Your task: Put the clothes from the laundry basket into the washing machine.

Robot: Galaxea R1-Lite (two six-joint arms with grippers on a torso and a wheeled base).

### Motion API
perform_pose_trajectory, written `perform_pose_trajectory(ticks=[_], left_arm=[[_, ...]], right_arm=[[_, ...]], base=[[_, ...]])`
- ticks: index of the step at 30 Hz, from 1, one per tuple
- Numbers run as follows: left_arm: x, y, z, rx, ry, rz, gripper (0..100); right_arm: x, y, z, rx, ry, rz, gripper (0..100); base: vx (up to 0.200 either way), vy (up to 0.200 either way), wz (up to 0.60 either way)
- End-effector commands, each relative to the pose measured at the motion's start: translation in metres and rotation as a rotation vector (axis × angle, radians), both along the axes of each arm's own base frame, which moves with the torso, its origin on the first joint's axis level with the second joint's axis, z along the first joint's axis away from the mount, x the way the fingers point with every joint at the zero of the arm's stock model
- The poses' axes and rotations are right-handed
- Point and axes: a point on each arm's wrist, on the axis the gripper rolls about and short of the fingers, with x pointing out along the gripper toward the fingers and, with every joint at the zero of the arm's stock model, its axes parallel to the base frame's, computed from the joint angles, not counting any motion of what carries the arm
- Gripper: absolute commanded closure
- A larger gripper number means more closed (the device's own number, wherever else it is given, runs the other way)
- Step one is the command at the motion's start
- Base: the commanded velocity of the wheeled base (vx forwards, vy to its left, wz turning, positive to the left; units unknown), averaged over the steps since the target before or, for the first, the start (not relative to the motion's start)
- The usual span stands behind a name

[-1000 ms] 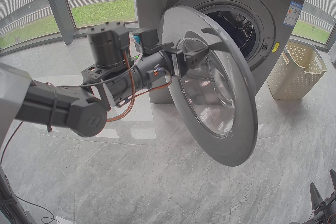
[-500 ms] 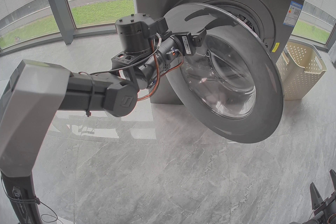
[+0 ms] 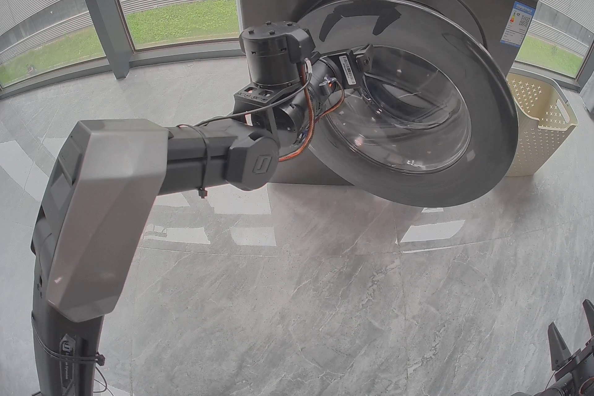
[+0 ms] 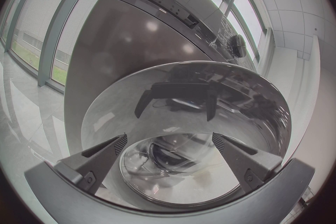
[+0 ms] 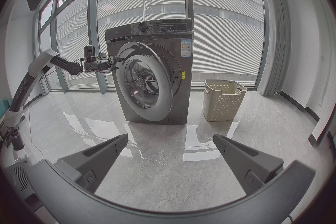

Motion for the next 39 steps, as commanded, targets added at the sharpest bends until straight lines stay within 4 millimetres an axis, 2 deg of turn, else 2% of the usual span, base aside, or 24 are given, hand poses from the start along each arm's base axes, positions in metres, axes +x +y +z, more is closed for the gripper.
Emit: perform_pose_trajectory(ticks=[1, 5, 6, 7, 8, 9, 11, 12, 14, 15, 16, 18, 20, 21, 22, 23, 25, 29, 30, 32, 36, 37, 38, 39], left_arm=[[0.003, -0.005, -0.008, 0.005, 0.011, -0.001, 0], [-0.01, 0.005, 0.002, 0.0, 0.035, 0.005, 0], [-0.027, 0.016, 0.007, 0.013, 0.072, -0.004, 0], [-0.036, 0.021, 0.008, 0.026, 0.089, -0.011, 0], [-0.036, 0.021, 0.008, 0.026, 0.089, -0.011, 0], [-0.065, 0.037, 0.011, 0.07, 0.132, -0.044, 0], [-0.086, 0.049, 0.008, 0.099, 0.16, -0.08, 0], [-0.112, 0.067, 0.007, 0.128, 0.184, -0.121, 0], [-0.134, 0.082, 0.007, 0.142, 0.195, -0.146, 0], [-0.16, 0.099, 0.004, 0.161, 0.21, -0.172, 0], [-0.168, 0.105, 0.003, 0.166, 0.215, -0.179, 0], [-0.201, 0.133, -0.003, 0.179, 0.219, -0.197, 0], [-0.221, 0.15, -0.008, 0.194, 0.212, -0.204, 0], [-0.221, 0.15, -0.008, 0.194, 0.212, -0.204, 0], [-0.24, 0.167, -0.014, 0.202, 0.198, -0.212, 0], [-0.241, 0.168, -0.015, 0.202, 0.197, -0.213, 0], [-0.266, 0.19, -0.019, 0.19, 0.172, -0.211, 0], [-0.289, 0.212, -0.03, 0.205, 0.138, -0.195, 0], [-0.302, 0.225, -0.039, 0.232, 0.107, -0.181, 0], [-0.316, 0.238, -0.05, 0.261, 0.08, -0.155, 0], [-0.332, 0.264, -0.08, 0.336, 0.072, -0.009, 0], [-0.333, 0.265, -0.08, 0.339, 0.069, 0.0, 0], [-0.341, 0.274, -0.091, 0.374, 0.058, 0.077, 0], [-0.346, 0.279, -0.094, 0.368, 0.048, 0.111, 0]], right_arm=[[0.0, 0.0, -0.005, 0.002, 0.004, 0.0, 0], [0.0, 0.0, -0.005, 0.0, 0.004, 0.002, 0], [0.0, 0.0, -0.005, 0.0, 0.004, 0.0, 0], [0.0, 0.0, -0.005, 0.0, 0.004, 0.0, 0], [0.0, 0.0, -0.005, 0.0, 0.004, 0.0, 0], [0.0, 0.0, -0.005, 0.0, 0.004, 0.0, 0], [0.0, 0.0, -0.005, -0.002, 0.004, 0.002, 0], [0.0, 0.0, -0.005, -0.002, 0.004, 0.0, 0], [0.0, 0.0, -0.005, -0.002, 0.006, 0.0, 0], [0.0, 0.0, -0.005, -0.003, 0.006, 0.0, 0], [0.0, 0.0, -0.005, -0.005, 0.006, 0.0, 0], [0.0, 0.0, -0.005, -0.006, 0.006, 0.0, 0], [0.0, 0.0, -0.005, -0.006, 0.006, 0.0, 0], [0.0, 0.0, -0.005, -0.006, 0.006, 0.0, 0], [0.0, 0.0, -0.005, -0.006, 0.006, 0.0, 0], [0.0, 0.0, -0.005, -0.006, 0.006, 0.0, 0], [0.0, 0.0, -0.005, -0.006, 0.006, 0.0, 0], [0.0, 0.0, -0.005, -0.008, 0.006, 0.0, 0], [0.0, 0.0, -0.005, -0.009, 0.007, 0.0, 0], [0.0, 0.0, -0.005, -0.009, 0.004, 0.0, 0], [0.0, 0.0, -0.005, -0.009, 0.006, 0.0, 0], [0.0, 0.0, -0.005, -0.009, 0.006, 0.0, 0], [0.0, 0.0, -0.005, -0.011, 0.006, 0.0, 0], [0.0, 0.0, -0.005, -0.009, 0.006, 0.002, 0]], base=[[0.0, 0.0, 0.0], [0.0, 0.0, 0.0], [0.0, 0.0, 0.0], [0.0, 0.0, 0.0], [0.0, 0.0, 0.0], [0.0, 0.0, 0.0], [0.0, 0.0, 0.0], [0.0, 0.0, 0.0], [0.0, 0.0, 0.0], [0.0, 0.0, 0.0], [0.0, 0.0, 0.0], [0.0, 0.0, 0.0], [0.0, 0.0, 0.0], [0.0, 0.0, 0.0], [0.0, 0.0, 0.0], [0.0, 0.0, 0.0], [0.0, 0.0, 0.0], [0.0, 0.0, 0.0], [0.0, 0.0, 0.0], [0.0, 0.0, 0.0], [0.0, 0.0, 0.0], [0.0, 0.0, 0.0], [0.0, 0.0, 0.0], [0.0, 0.0, 0.0]])
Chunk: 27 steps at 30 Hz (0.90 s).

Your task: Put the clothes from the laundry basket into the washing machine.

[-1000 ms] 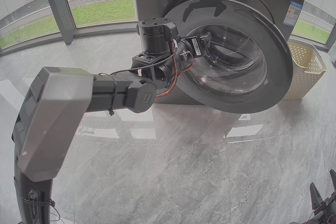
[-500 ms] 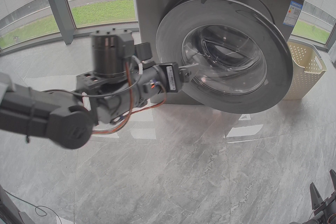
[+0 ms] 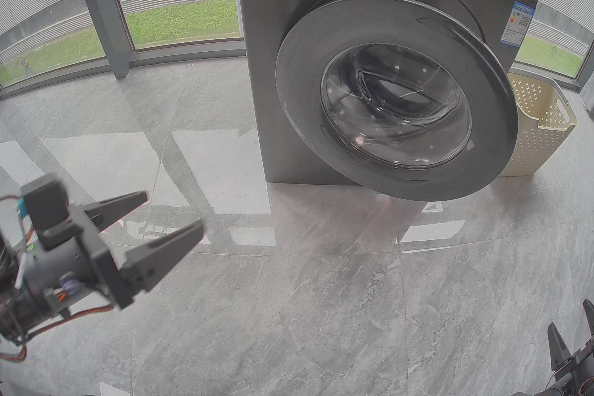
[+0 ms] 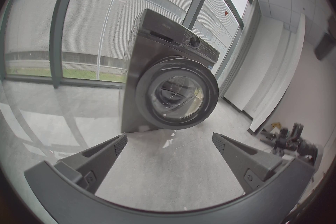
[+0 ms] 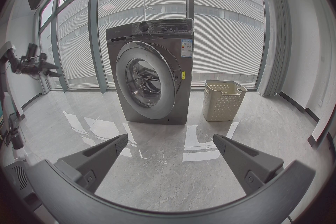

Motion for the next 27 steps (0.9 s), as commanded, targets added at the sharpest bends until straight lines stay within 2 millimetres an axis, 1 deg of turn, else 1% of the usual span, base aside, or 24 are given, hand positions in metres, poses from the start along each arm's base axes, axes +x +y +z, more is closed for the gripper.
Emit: perform_pose_trajectory(ticks=[1, 3, 5, 6, 7, 8, 9, 11, 12, 13, 15, 17, 20, 21, 22, 24, 26, 27], left_arm=[[-0.083, 0.079, -0.057, 0.073, -0.18, 0.234, 0], [-0.087, 0.083, -0.061, 0.078, -0.182, 0.271, 0], [-0.098, 0.09, -0.081, 0.098, -0.144, 0.382, 0], [-0.1, 0.092, -0.088, 0.1, -0.133, 0.409, 0], [-0.105, 0.093, -0.099, 0.094, -0.123, 0.443, 0], [-0.105, 0.093, -0.099, 0.094, -0.123, 0.443, 0], [-0.117, 0.095, -0.108, 0.08, -0.117, 0.459, 0], [-0.132, 0.097, -0.122, 0.084, -0.134, 0.461, 0], [-0.138, 0.098, -0.129, 0.093, -0.135, 0.457, 0], [-0.141, 0.098, -0.139, 0.139, -0.096, 0.468, 0], [-0.14, 0.098, -0.144, 0.164, -0.03, 0.477, 0], [-0.14, 0.099, -0.143, 0.146, -0.027, 0.523, 0], [-0.142, 0.097, -0.143, 0.133, -0.035, 0.683, 0], [-0.143, 0.097, -0.144, 0.135, -0.049, 0.708, 0], [-0.143, 0.097, -0.144, 0.135, -0.049, 0.708, 0], [-0.144, 0.097, -0.144, 0.152, -0.08, 0.634, 0], [-0.147, 0.097, -0.144, 0.123, -0.107, 0.624, 0], [-0.147, 0.097, -0.144, 0.112, -0.105, 0.628, 0]], right_arm=[[0.0, 0.0, -0.005, -0.002, 0.003, 0.002, 0], [0.0, 0.0, -0.005, -0.002, 0.003, 0.002, 0], [0.0, 0.0, -0.005, 0.005, 0.007, 0.0, 0], [0.0, 0.0, -0.005, 0.004, 0.007, -0.002, 0], [0.001, 0.0, -0.005, 0.002, 0.007, -0.002, 0], [0.001, 0.0, -0.005, 0.002, 0.007, -0.002, 0], [0.001, 0.0, -0.005, -0.001, 0.008, -0.002, 0], [0.001, 0.0, -0.005, -0.002, 0.008, -0.002, 0], [0.001, 0.0, -0.005, -0.004, 0.008, -0.002, 0], [0.001, 0.0, -0.005, -0.005, 0.008, -0.002, 0], [0.001, 0.0, -0.005, -0.014, 0.008, 0.003, 0], [0.001, 0.0, -0.005, -0.018, 0.006, 0.003, 0], [0.001, 0.0, -0.005, -0.007, 0.008, 0.002, 0], [0.0, 0.0, -0.005, -0.005, 0.005, 0.006, 0], [0.0, 0.0, -0.005, -0.005, 0.005, 0.006, 0], [0.0, 0.0, -0.005, -0.005, 0.0, 0.009, 0], [0.0, 0.0, -0.004, -0.005, -0.004, 0.005, 0], [-0.001, 0.0, -0.001, -0.004, -0.03, 0.014, 0]], base=[[0.0, 0.0, 0.0], [0.0, 0.0, 0.0], [0.0, 0.0, 0.0], [0.0, 0.0, 0.0], [0.0, 0.0, 0.0], [0.0, 0.0, 0.0], [0.0, 0.0, 0.0], [0.0, 0.0, 0.0], [0.0, 0.0, 0.0], [0.0, 0.0, 0.0], [0.0, 0.0, 0.0], [0.0, 0.0, 0.0], [0.0, 0.0, 0.0], [0.0, 0.0, 0.0], [0.0, 0.0, 0.0], [0.0, 0.0, 0.0], [0.0, 0.0, 0.0], [0.0, 0.0, 0.0]])
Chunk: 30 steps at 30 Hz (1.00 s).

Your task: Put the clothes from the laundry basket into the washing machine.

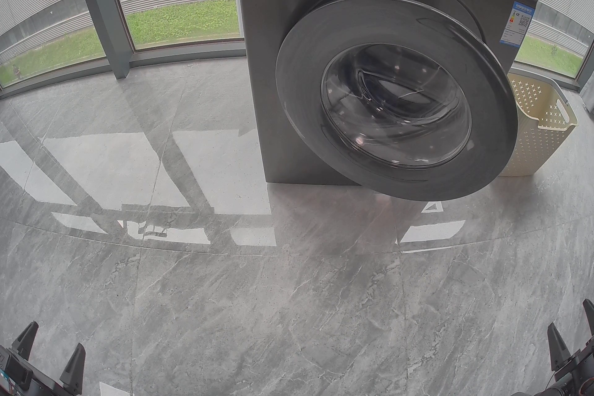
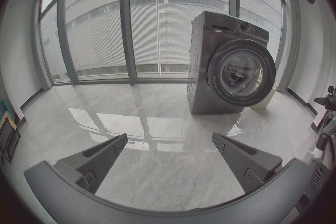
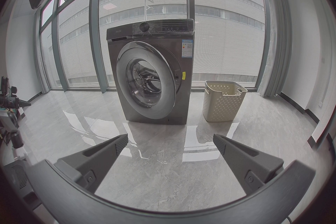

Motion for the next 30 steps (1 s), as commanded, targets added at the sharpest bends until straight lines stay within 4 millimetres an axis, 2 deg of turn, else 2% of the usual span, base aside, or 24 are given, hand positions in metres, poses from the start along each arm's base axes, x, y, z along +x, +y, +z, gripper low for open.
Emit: perform_pose_trajectory(ticks=[1, 4, 5, 7, 9, 11, 14, 15, 18, 20, 21, 22, 25, 30], left_arm=[[-0.008, 0.0, -0.007, -0.022, -0.099, 0.002, 0], [-0.008, 0.0, -0.006, -0.028, -0.101, 0.027, 0], [-0.008, 0.0, -0.006, -0.026, -0.101, 0.025, 0], [-0.008, 0.0, -0.006, -0.023, -0.101, 0.025, 0], [-0.008, 0.0, -0.006, -0.023, -0.101, 0.025, 0], [-0.008, 0.0, -0.006, -0.022, -0.101, 0.031, 0], [-0.008, 0.0, -0.006, -0.022, -0.101, 0.031, 0], [-0.008, 0.0, -0.007, 0.012, -0.099, 0.025, 0], [-0.008, 0.0, -0.007, 0.019, -0.099, 0.02, 0], [-0.008, 0.0, -0.007, 0.013, -0.099, 0.02, 0], [-0.008, 0.0, -0.007, 0.012, -0.099, 0.019, 0], [-0.008, 0.0, -0.007, 0.013, -0.099, 0.019, 0], [-0.008, 0.0, -0.007, 0.015, -0.099, 0.019, 0], [-0.008, 0.0, -0.007, 0.012, -0.098, 0.02, 0]], right_arm=[[-0.003, 0.0, 0.01, 0.007, -0.093, 0.009, 0], [-0.015, 0.0, 0.051, 0.058, -0.256, 0.018, 0], [-0.015, 0.0, 0.055, 0.061, -0.248, 0.021, 0], [-0.012, 0.0, 0.056, 0.063, -0.207, 0.029, 0], [0.0, 0.0, 0.047, 0.085, -0.025, 0.136, 0], [0.009, 0.001, 0.044, 0.113, 0.079, 0.208, 0], [0.009, 0.001, 0.044, 0.113, 0.079, 0.208, 0], [0.028, 0.005, 0.051, 0.124, 0.207, 0.319, 0], [0.047, 0.01, 0.067, 0.122, 0.245, 0.404, 0], [0.058, 0.012, 0.073, 0.122, 0.262, 0.414, 0], [0.074, 0.016, 0.08, 0.122, 0.277, 0.415, 0], [0.08, 0.017, 0.081, 0.122, 0.285, 0.414, 0], [0.116, 0.024, 0.09, 0.135, 0.288, 0.406, 0], [0.162, 0.032, 0.088, 0.134, 0.279, 0.365, 0]], base=[[0.0, 0.0, 0.0], [0.0, 0.0, 0.0], [0.0, 0.0, 0.0], [0.0, 0.0, 0.0], [0.0, 0.0, 0.0], [0.0, 0.0, 0.0], [0.0, 0.0, 0.0], [0.0, 0.0, 0.0], [0.0, 0.0, 0.0], [0.0, 0.0, 0.0], [0.0, 0.0, 0.0], [0.0, 0.0, 0.0], [0.0, -0.2, 0.0], [0.0, -0.2, 0.0]])
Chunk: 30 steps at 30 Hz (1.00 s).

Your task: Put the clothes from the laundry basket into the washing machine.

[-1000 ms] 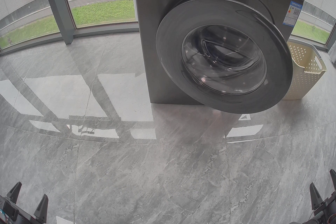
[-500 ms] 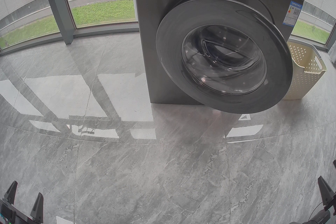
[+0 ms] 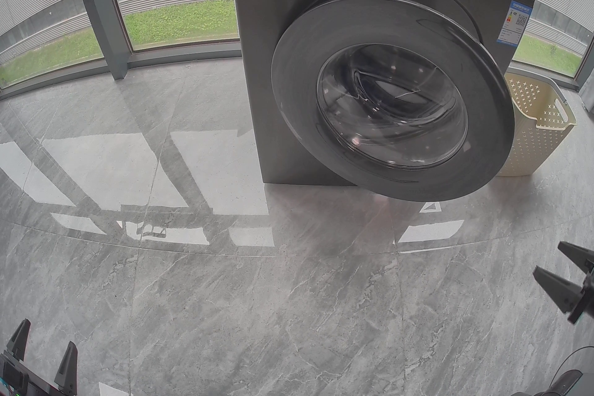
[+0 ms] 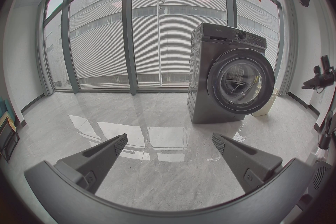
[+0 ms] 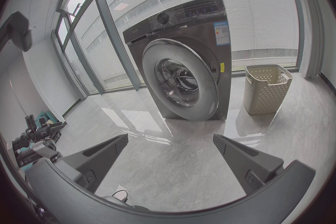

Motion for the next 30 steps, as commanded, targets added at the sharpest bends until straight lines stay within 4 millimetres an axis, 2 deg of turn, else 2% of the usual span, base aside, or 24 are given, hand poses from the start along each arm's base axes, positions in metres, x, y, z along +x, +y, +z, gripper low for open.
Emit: perform_pose_trajectory(ticks=[1, 2, 4, 9, 13, 17, 22, 30], left_arm=[[0.001, 0.0, -0.005, 0.003, 0.01, 0.0, 0], [0.001, 0.0, -0.005, 0.004, 0.01, 0.0, 0], [0.001, 0.0, -0.005, 0.004, 0.01, 0.0, 0], [0.001, 0.0, -0.005, 0.004, 0.007, 0.0, 0], [0.001, 0.0, -0.005, 0.004, 0.007, 0.001, 0], [0.001, 0.0, -0.005, 0.009, 0.007, -0.002, 0], [0.001, 0.0, -0.005, 0.009, 0.008, 0.0, 0], [0.001, 0.0, -0.005, 0.004, 0.009, -0.002, 0]], right_arm=[[0.092, 0.02, -0.001, -0.015, 0.116, -0.003, 0], [0.092, 0.02, -0.001, -0.015, 0.116, -0.003, 0], [0.109, 0.029, -0.001, 0.003, 0.106, -0.007, 0], [0.12, 0.056, 0.009, 0.107, 0.11, 0.079, 0], [0.134, 0.068, 0.016, 0.136, 0.116, 0.092, 0], [0.145, 0.077, 0.018, 0.139, 0.119, 0.106, 0], [0.149, 0.087, 0.022, 0.155, 0.118, 0.136, 0], [0.148, 0.099, 0.031, 0.183, 0.1, 0.182, 0]], base=[[0.0, -0.2, 0.0], [0.0, -0.2, 0.0], [0.0, -0.2, 0.0], [0.0, -0.2, 0.0], [0.0, -0.2, 0.0], [0.0, 0.0, 0.0], [0.0, 0.0, 0.0], [0.2, 0.0, 0.0]])
